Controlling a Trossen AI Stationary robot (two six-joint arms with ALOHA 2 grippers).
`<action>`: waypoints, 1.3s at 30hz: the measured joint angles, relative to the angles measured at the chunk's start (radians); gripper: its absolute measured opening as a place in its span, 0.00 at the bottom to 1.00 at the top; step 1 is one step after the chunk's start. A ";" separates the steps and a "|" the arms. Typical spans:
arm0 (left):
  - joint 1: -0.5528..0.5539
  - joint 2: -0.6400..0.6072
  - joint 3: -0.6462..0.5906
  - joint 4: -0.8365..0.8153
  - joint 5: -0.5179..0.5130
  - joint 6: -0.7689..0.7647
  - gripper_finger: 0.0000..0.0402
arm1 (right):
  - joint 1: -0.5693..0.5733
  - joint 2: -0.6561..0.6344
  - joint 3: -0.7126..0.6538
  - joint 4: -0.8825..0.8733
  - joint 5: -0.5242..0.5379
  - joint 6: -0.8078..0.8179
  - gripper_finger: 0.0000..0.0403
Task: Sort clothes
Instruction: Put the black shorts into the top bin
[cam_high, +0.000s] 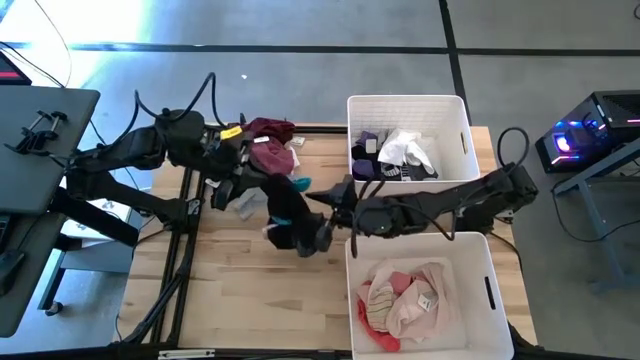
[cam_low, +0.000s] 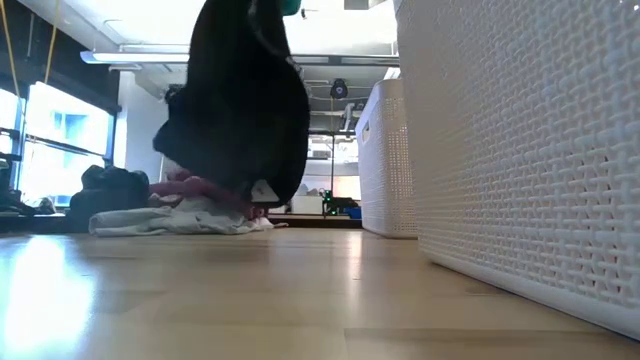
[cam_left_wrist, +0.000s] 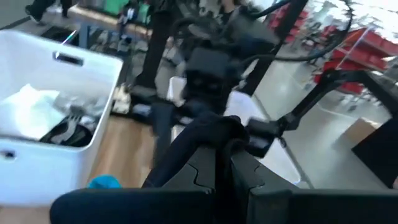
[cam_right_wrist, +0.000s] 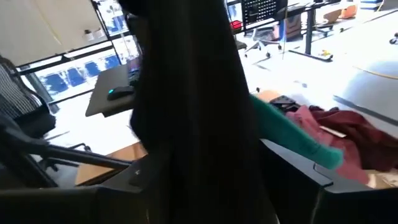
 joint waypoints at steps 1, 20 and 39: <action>0.000 0.004 0.000 0.020 0.004 0.000 0.00 | -0.008 0.000 0.000 0.000 -0.018 -0.003 0.52; 0.018 0.017 0.002 -0.262 -0.073 0.043 0.28 | -0.044 -0.056 0.109 -0.315 -0.085 0.198 0.01; -0.001 0.018 -0.236 -0.329 -0.303 0.127 0.47 | -0.043 -0.014 0.465 -0.701 -0.104 0.045 0.01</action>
